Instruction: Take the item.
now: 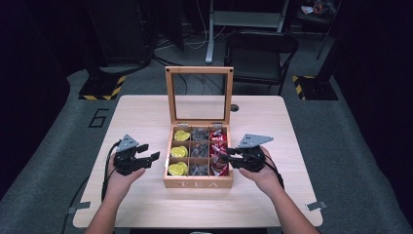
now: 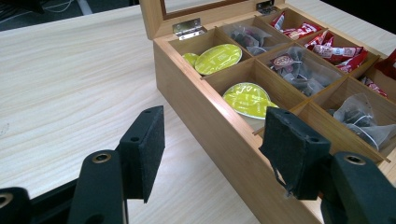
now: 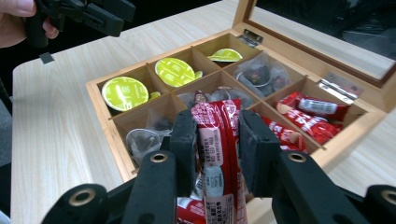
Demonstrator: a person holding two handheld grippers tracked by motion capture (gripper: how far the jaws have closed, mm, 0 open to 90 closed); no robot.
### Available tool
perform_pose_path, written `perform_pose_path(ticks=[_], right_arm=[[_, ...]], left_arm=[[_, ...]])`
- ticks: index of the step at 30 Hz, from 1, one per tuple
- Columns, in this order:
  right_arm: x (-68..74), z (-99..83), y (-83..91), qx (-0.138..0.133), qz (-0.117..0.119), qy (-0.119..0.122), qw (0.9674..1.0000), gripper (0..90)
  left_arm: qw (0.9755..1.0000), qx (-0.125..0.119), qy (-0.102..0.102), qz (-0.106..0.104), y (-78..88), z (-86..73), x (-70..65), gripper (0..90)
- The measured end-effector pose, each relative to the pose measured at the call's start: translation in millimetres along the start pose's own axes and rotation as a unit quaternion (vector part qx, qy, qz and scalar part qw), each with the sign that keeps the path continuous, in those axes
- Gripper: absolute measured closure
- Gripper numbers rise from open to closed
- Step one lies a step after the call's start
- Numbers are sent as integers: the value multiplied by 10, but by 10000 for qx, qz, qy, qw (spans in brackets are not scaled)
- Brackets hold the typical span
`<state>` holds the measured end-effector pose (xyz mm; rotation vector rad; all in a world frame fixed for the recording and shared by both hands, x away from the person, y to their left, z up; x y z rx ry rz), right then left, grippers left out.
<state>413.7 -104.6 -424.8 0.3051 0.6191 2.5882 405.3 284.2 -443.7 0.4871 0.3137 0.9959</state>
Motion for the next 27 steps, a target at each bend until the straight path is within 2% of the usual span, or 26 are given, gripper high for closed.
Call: perform_pose_path(ticks=[14, 27], right_arm=[[-141, -51, 263, -152, -319, -132, 9993, 688], [-242, -151, 449, -151, -579, -239, 9979, 688]], left_arm=[[10000, 5, 41, 12, -6, -7, 3, 391], [10000, 3, 22, 29, -2, -8, 10, 392]])
Point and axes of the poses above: each handheld gripper's, and its own axes: y roughly backward along the jaws, z roughly out of its top, x roughly to its left, the point moved 1 cm from there along -y, roughly forward along the jaws, and after that the axes turned 5 degrees about z, right-handed, at the moved point
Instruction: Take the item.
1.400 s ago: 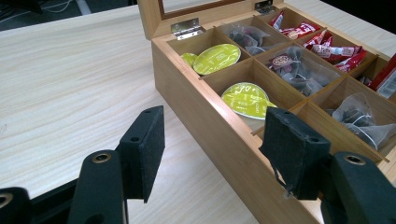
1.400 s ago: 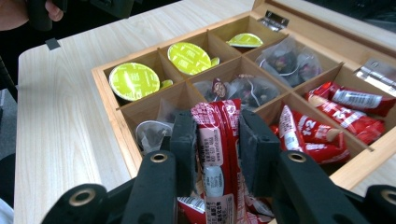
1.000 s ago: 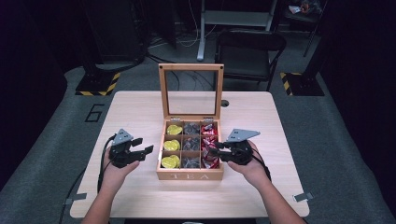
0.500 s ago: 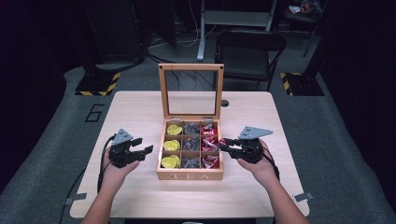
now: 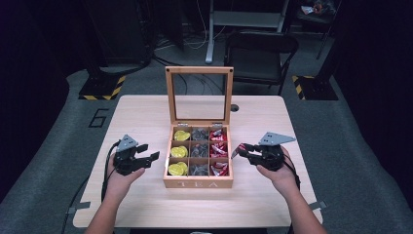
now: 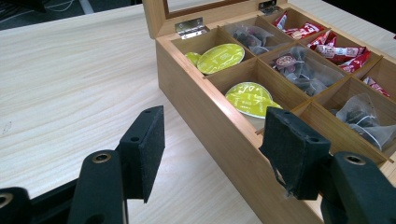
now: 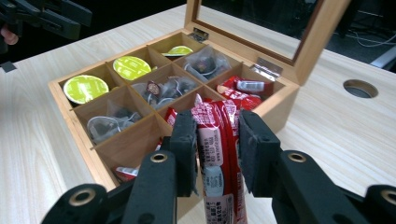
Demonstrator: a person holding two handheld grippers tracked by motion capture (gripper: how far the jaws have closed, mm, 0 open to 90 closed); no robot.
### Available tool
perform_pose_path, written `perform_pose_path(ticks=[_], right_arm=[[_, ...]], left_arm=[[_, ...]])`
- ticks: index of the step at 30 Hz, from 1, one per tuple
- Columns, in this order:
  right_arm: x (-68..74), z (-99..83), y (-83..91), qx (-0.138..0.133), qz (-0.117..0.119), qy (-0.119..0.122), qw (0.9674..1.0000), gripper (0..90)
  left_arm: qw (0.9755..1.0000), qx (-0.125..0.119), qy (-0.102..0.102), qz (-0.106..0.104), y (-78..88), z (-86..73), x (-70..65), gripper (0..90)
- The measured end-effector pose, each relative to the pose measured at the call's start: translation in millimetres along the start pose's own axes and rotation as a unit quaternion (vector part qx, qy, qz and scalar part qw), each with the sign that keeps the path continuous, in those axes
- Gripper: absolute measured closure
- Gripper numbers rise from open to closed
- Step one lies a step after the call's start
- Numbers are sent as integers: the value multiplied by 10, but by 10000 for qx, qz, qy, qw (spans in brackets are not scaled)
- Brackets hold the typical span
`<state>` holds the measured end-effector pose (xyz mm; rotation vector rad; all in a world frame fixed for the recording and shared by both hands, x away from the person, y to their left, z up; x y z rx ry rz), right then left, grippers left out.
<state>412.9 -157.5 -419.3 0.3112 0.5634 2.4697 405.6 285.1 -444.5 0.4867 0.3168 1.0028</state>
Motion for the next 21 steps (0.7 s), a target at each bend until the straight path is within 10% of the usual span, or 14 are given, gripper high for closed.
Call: perform_pose_path(ticks=[21], right_arm=[[-158, -311, 115, 143, -378, -191, 9990, 687]], left_arm=[[10000, -29, 59, 21, 18, -1, 16, 392]])
Point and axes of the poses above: each handheld gripper's, and its own axes: y roughly backward along the jaws, z roughly out of its top, x roughly to its left, the point moved 1 cm from there along -y, roughly forward along the jaws, and after that the axes turned 5 degrees about z, right-handed, at the moved point
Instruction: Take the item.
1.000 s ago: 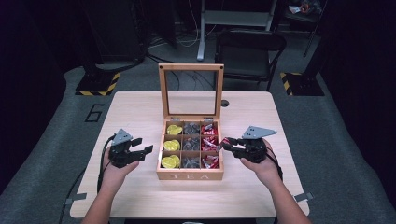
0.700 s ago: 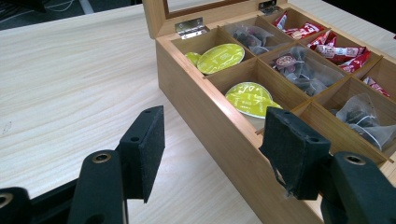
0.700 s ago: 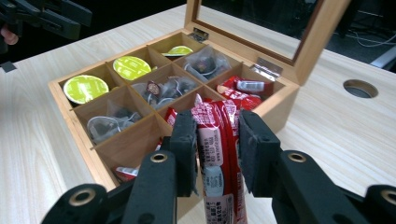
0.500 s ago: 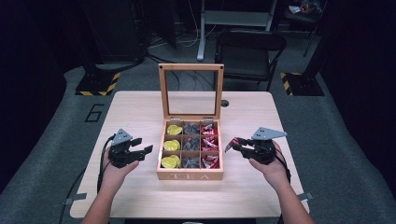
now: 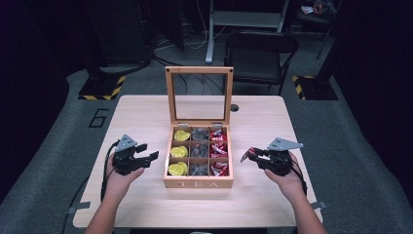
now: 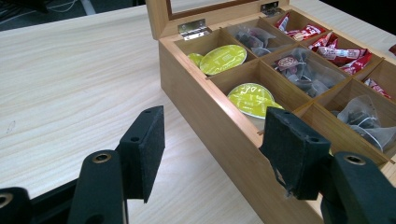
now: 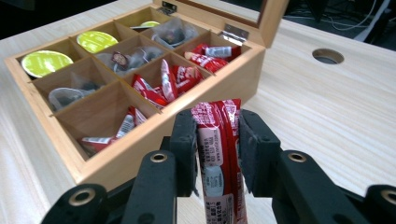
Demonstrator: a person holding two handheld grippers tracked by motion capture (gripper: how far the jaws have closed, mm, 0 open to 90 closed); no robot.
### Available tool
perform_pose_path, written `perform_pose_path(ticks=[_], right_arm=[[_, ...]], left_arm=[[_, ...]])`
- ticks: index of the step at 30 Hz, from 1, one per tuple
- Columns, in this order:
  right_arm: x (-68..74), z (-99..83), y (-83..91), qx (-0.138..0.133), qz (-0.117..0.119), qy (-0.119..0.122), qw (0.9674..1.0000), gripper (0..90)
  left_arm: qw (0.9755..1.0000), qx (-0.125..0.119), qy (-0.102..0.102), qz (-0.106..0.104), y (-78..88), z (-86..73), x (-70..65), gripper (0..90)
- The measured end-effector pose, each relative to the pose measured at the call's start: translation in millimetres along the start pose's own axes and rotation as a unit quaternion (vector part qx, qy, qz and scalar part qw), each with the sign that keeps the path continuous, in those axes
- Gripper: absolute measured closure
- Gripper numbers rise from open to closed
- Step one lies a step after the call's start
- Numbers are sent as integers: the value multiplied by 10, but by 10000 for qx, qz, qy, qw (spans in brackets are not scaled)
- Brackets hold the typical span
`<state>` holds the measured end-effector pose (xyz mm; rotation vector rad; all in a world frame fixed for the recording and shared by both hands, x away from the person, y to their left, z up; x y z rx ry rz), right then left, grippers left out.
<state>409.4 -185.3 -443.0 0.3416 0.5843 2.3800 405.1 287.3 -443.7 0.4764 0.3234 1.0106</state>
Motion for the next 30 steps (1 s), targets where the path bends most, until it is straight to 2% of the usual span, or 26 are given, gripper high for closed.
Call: perform_pose_path(ticks=[8, 20, 30], right_arm=[[-50, -144, -19, 60, -118, -104, 9999, 687], [-118, -309, -102, 118, -127, -283, 9994, 685], [-167, -393, -189, 340, -153, -365, 9986, 684]], left_arm=[[10000, -3, 4, 14, 10, -4, 13, 392], [10000, -9, 17, 41, 18, -8, 32, 392], [10000, 23, 15, 35, 2, -15, 21, 392]])
Point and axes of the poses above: each handheld gripper's, and its own axes: y roughly backward along the jaws, z roughly out of its top, x roughly to its left, the point moved 1 cm from there along -y, roughly forward along the jaws, and after that the axes turned 5 degrees about z, right-handed, at the moved point
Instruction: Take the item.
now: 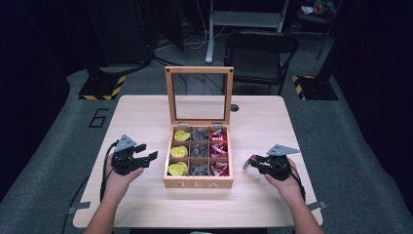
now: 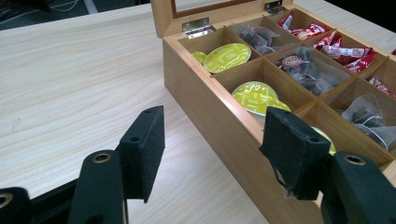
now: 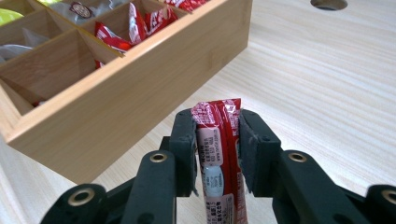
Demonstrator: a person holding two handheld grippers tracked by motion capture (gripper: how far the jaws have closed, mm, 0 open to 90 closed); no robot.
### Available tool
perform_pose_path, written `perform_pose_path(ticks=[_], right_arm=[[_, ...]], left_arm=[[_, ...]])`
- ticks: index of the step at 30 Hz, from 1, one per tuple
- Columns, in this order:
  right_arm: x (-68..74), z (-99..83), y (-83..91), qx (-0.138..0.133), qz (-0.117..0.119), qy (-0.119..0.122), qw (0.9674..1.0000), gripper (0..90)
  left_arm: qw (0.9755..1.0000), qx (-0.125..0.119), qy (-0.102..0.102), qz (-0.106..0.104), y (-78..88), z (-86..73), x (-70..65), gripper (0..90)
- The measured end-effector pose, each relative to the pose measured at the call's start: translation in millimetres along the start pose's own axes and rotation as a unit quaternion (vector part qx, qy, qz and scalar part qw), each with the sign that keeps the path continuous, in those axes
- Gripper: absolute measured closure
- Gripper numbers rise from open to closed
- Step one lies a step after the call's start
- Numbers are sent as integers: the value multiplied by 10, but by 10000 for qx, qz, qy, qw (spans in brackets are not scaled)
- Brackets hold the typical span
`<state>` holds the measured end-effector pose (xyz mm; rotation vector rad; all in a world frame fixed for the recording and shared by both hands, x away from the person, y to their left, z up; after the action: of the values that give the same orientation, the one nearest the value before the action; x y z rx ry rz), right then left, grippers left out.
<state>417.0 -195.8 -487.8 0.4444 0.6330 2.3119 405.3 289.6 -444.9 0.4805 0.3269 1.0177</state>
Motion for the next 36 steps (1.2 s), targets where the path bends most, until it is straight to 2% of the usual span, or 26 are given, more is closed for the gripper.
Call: perform_pose_path(ticks=[3, 14, 23, 36], right_arm=[[-21, -22, -18, 88, -20, -35, 10000, 683], [-74, -54, -20, 39, -99, -104, 9999, 675], [-127, -93, -59, 218, -200, -172, 9994, 666], [-281, -143, -86, 264, -351, -635, 9970, 647]], left_arm=[[10000, -2, -5, 0, 0, -1, 2, 392], [10000, 5, -11, 9, -16, -9, 2, 392], [10000, 24, -16, 7, -12, -12, 9, 391], [10000, 48, -40, 13, -18, -15, -3, 391]])
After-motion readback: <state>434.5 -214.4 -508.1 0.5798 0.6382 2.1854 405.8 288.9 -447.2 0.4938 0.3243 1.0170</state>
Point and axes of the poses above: each handheld gripper's, and its own axes: y roughly backward along the jaws, z roughly out of its top, x roughly to its left, the point moved 1 cm from there along -y, roughly forward along the jaws, and after that the axes turned 5 degrees about z, right-handed, at the moved point
